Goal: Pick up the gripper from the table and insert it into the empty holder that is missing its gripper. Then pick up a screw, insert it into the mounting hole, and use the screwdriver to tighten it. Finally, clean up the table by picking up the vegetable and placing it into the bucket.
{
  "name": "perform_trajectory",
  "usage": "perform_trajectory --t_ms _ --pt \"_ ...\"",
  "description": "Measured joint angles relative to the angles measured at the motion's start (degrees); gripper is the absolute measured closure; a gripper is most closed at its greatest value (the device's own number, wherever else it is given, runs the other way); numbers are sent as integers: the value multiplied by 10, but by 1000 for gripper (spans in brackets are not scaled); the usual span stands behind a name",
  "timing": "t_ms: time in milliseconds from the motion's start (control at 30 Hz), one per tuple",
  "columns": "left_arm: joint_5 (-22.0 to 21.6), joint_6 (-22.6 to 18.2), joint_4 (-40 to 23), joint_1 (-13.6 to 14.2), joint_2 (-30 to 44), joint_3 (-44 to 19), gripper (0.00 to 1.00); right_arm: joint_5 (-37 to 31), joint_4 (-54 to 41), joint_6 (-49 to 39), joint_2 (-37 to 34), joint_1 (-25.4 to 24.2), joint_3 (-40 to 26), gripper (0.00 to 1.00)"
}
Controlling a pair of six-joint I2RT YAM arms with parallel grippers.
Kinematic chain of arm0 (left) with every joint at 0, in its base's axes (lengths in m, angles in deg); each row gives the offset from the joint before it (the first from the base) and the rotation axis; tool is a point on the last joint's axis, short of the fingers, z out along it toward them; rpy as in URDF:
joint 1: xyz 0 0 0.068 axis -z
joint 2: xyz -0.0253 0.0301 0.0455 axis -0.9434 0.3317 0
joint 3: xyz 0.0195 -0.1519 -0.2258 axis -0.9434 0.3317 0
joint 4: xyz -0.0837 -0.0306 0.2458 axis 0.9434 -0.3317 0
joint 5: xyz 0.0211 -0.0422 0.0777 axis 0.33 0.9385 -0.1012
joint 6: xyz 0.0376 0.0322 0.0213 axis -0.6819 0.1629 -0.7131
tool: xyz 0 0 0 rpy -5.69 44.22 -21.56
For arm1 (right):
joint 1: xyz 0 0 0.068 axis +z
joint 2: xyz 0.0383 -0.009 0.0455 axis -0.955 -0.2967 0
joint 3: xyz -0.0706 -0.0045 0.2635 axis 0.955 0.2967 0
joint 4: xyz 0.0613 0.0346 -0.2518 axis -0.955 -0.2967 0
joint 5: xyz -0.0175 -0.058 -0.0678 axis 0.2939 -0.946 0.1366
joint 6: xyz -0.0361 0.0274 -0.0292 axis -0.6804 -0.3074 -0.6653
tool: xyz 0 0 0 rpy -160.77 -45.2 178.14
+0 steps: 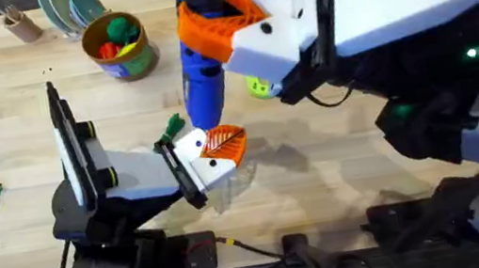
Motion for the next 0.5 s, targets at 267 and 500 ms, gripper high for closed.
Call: perform_trajectory --t_ms 267,500 --pt "0 0 0 0 0 0 992 0 0 -20 -25 21 -21 971" --pt "0 0 0 0 0 0 992 0 -1 -25 -40 22 -25 971"
